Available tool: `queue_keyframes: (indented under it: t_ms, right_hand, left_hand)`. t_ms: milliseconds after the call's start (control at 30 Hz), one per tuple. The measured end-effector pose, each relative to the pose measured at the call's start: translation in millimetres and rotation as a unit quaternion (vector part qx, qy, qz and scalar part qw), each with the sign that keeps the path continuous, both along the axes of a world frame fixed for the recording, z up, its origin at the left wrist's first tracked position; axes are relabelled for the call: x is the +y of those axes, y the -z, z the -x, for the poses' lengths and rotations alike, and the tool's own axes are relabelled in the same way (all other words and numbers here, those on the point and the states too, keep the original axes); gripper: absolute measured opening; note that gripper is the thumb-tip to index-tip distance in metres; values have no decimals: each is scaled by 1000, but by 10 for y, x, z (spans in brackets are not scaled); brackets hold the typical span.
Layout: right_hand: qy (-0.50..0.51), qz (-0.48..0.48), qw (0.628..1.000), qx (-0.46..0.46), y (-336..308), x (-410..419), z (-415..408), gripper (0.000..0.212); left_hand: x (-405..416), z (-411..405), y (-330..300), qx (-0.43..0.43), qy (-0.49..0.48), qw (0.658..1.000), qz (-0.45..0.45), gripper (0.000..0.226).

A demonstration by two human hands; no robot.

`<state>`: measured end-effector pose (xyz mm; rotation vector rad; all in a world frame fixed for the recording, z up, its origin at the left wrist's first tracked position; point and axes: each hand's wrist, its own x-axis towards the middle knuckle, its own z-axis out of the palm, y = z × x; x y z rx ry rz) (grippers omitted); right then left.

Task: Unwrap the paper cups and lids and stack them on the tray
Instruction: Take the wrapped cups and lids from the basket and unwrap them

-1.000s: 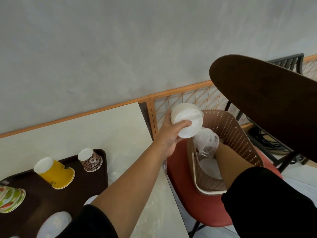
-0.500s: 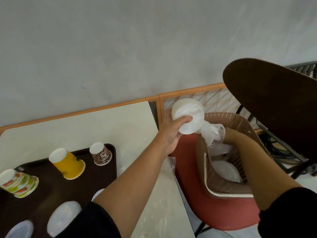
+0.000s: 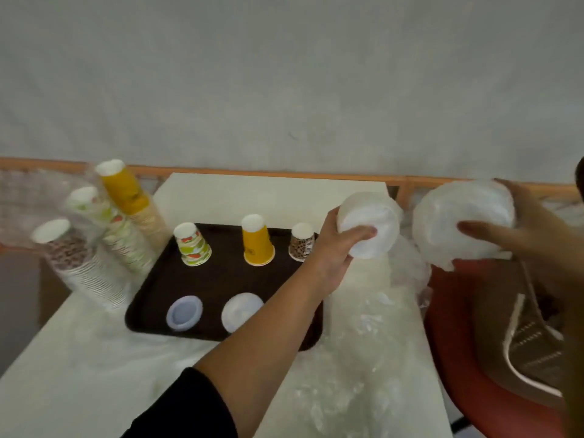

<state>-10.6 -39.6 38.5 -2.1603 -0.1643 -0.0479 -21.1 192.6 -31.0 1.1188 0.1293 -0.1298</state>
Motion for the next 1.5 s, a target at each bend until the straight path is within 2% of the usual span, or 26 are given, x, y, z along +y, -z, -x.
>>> queue_keyframes:
  t_ms: [100,200,400,467,567,667,767,867,967,1067,1167,1200,1233,1300,1333,1400,1500]
  right_hand:
    - [-100,-62,993,26,44,703,166,72]
    - [-168,-87,981,43,145,1329,184,90]
    - [-273,-151,943,114,469,2660,408,81]
    - [-300,-161,930,135,653,3108,538,73]
    - [-343,-153,912,167,998,3715,729,76]
    - [-376,-126,899,188,1340,4199,896,67]
    - [-388,-52,900,191,1691,4590,1038,79]
    - [-390,-11,900,195,1979,4852,1135,93]
    - [-403,37,897,176,2119,4976,1186,96]
    - [-399,45,901,163,2208,5030,1241,99]
    - [-383,45,911,145,2288,5047,1319,101]
    - [-377,48,914,140,2306,5051,1340,102]
    - [-371,59,917,134,2319,5053,1359,104]
    - [-355,104,923,109,2329,5062,1391,107]
    - [-344,126,926,91,2330,5062,1408,110]
    - [-323,141,932,81,2312,5046,1451,117]
    - [-307,105,940,108,2269,4995,1514,132]
  left_hand:
    - [566,280,144,-10,-41,999,-14,75]
    - [1142,598,234,-13,-98,995,-16,71]
    - [2247,1288,507,-2,-201,978,-53,81]
    - [2620,1536,628,12,-249,965,-77,90]
    - [3141,1914,833,36,-288,948,-131,102]
    - [3562,2215,1012,56,-312,930,-186,113]
    - [3923,2375,1233,69,-321,917,-224,111]
    - [4160,2409,1423,80,-314,916,-237,106]
    - [4267,2377,1572,86,-282,919,-262,113]
    - [4327,2352,1712,102,-276,916,-271,115]
    - [4335,2306,1795,103,-263,923,-261,73]
    - [4323,2298,1783,106,-266,924,-254,67]
    - [4320,2305,1766,113,-268,921,-259,74]
    - [4339,2321,1731,130,-258,916,-279,117]
    - [4351,2341,1737,124,-245,914,-300,122]
    - [4382,2403,1758,122,-223,911,-324,117]
    - [4424,2478,1771,112,-204,918,-320,112]
